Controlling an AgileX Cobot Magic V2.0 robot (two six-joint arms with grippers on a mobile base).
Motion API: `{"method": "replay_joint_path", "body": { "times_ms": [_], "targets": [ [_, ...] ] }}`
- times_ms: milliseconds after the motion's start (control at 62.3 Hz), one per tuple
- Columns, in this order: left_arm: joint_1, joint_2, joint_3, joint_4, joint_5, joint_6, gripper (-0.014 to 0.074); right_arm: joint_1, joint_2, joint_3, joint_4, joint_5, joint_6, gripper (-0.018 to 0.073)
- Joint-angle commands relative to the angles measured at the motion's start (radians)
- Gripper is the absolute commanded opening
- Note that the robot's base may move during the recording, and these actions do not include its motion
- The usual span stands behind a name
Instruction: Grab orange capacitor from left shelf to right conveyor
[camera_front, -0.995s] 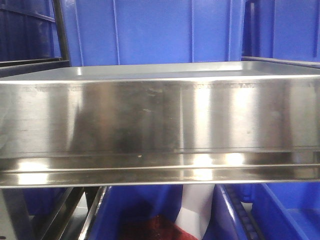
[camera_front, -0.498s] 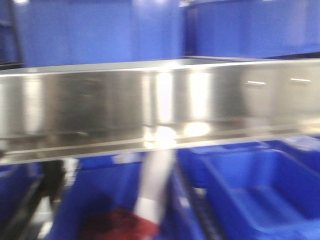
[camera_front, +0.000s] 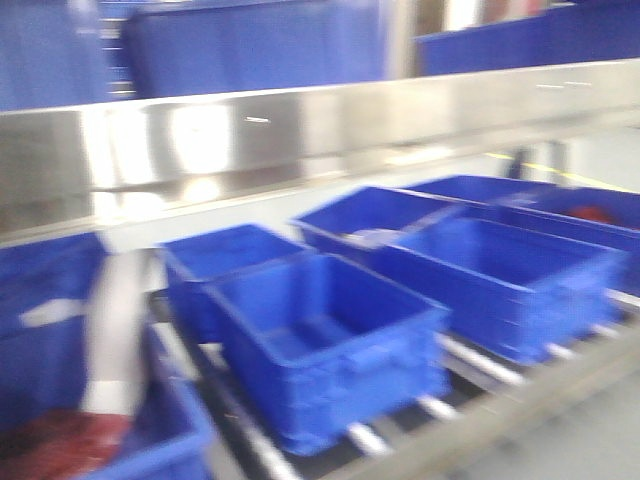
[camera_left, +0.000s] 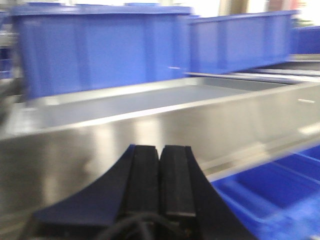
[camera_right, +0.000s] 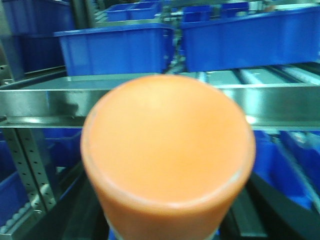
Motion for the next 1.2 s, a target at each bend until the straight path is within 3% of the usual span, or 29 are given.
{"method": "replay_joint_path", "body": {
  "times_ms": [0, 1188],
  "targets": [
    [-0.008, 0.01, -0.008, -0.005, -0.085, 0.0, -0.0105, -0.003, 0.013, -0.026, -0.025, -0.085, -0.006, 0.0057],
    [-0.008, 0.01, -0.008, -0.005, -0.085, 0.0, -0.0105, -0.004, 0.013, -0.026, -0.025, -0.085, -0.006, 0.0057]
  ]
}}
